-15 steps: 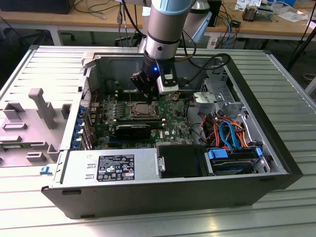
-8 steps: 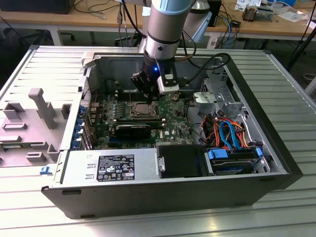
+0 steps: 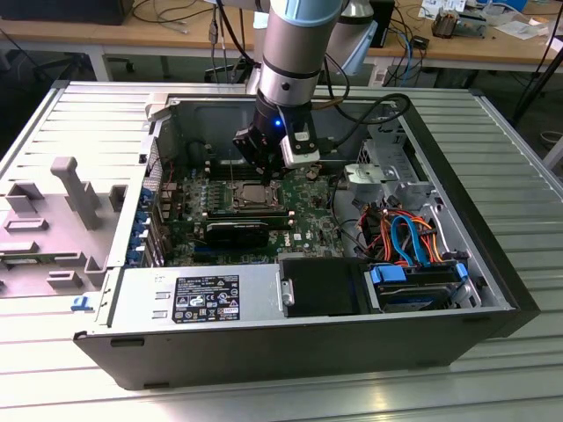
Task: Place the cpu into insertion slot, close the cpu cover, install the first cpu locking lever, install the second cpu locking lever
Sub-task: 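Install the first cpu locking lever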
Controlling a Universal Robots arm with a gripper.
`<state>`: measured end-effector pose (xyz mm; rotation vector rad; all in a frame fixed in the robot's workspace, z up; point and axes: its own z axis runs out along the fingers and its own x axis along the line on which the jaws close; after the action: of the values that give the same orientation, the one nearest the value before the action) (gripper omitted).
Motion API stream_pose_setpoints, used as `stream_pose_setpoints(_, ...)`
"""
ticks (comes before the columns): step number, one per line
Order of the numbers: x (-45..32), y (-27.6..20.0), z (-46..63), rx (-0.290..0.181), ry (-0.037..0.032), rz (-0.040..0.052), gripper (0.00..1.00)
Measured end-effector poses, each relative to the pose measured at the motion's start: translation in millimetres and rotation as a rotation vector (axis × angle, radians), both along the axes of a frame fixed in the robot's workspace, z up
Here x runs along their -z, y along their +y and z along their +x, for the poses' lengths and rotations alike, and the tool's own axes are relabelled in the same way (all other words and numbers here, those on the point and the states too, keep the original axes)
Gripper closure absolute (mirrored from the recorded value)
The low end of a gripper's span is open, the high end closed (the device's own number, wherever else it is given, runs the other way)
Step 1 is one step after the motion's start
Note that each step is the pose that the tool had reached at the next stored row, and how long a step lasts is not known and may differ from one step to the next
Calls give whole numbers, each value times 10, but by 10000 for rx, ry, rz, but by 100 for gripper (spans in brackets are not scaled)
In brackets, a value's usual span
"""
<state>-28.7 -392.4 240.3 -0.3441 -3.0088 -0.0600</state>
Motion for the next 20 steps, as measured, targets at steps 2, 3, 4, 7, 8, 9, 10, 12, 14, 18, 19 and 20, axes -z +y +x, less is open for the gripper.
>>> stream_pose_setpoints(2,0,0,0,-32,0,1,89)
stream_pose_setpoints(3,0,0,0,-49,0,2,89)
stream_pose_setpoints(4,0,0,0,-65,0,3,89)
stream_pose_setpoints(7,0,0,0,-121,0,4,89)
stream_pose_setpoints(8,0,0,0,-153,0,5,89)
stream_pose_setpoints(9,0,-1,0,-169,0,5,89)
stream_pose_setpoints(10,0,-1,0,-184,1,6,89)
stream_pose_setpoints(12,0,-1,0,-215,0,7,89)
stream_pose_setpoints(14,0,-1,0,-248,0,8,89)
stream_pose_setpoints(18,0,-1,0,-335,0,11,89)
stream_pose_setpoints(19,0,-2,0,-352,0,11,89)
stream_pose_setpoints(20,0,-2,0,-382,0,12,89)
